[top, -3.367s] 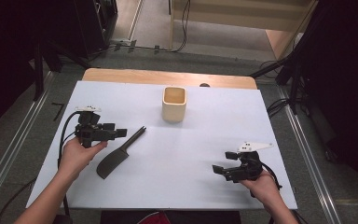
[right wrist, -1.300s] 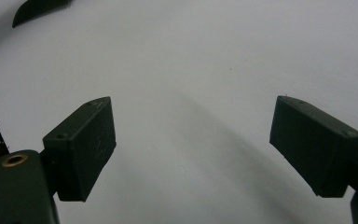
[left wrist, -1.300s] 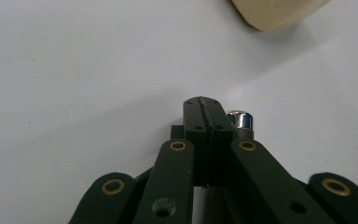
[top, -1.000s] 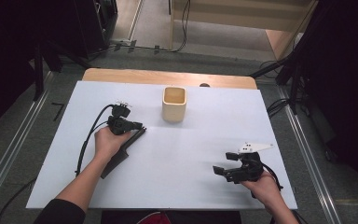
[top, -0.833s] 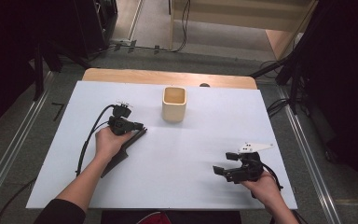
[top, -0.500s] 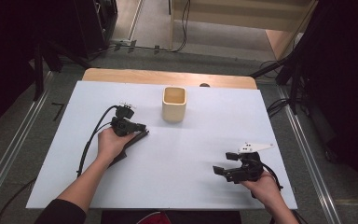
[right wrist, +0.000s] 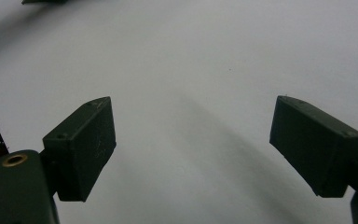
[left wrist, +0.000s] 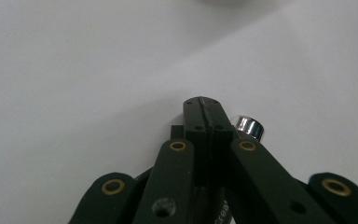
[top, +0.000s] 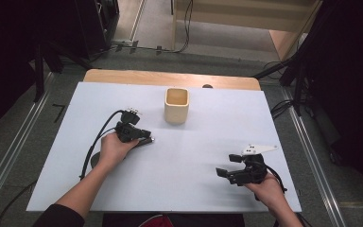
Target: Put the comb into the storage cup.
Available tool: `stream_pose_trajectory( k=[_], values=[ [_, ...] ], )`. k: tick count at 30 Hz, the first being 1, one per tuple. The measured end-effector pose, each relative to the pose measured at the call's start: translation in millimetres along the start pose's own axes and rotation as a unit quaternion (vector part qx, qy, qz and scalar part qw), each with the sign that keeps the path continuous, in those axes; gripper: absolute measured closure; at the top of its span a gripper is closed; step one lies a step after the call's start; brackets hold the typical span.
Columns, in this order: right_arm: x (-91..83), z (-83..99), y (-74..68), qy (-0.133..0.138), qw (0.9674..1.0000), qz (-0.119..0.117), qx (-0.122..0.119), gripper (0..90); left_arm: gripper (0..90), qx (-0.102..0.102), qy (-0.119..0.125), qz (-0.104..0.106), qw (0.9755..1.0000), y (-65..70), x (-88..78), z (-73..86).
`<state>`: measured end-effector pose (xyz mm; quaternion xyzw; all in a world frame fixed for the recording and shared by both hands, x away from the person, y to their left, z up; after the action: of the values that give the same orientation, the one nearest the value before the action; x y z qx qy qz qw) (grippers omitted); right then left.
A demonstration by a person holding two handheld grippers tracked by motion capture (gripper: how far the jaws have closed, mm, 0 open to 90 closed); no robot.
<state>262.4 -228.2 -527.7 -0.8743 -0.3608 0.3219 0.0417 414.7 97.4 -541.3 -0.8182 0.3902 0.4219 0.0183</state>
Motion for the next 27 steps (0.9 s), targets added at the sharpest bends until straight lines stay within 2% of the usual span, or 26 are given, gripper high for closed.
stream_pose_trajectory(
  k=[7,14,19,27],
  values=[
    [0.3,-0.3,-0.1,-0.001,1.0000,0.000,-0.001,12.7,90.0,0.000,-0.005,0.012,0.9999,7.9,-0.3,4.6],
    [0.5,-0.4,-0.3,-0.001,1.0000,-0.001,-0.002,12.6,90.0,0.015,-0.019,0.016,0.9996,17.9,-2.6,10.6],
    [0.5,-0.4,-0.3,-0.002,1.0000,0.000,-0.002,12.6,90.0,0.015,-0.020,0.019,0.9995,22.6,-4.4,15.1],
    [0.8,-0.6,-0.1,-0.001,1.0000,0.001,-0.001,12.7,90.0,0.028,-0.029,0.032,0.9987,32.5,-14.0,29.7]
  ],
)
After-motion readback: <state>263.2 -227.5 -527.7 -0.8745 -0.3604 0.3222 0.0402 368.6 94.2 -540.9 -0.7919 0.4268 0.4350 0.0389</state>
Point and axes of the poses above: each handheld gripper's, and its own axes: x roughly forward along the jaws, z roughly out of its underside, y roughly to its right, the point moved 6 cm from there along x, roughly forward along the jaws, and after that the axes turned 9 degrees about y, right-handed, at the moved point
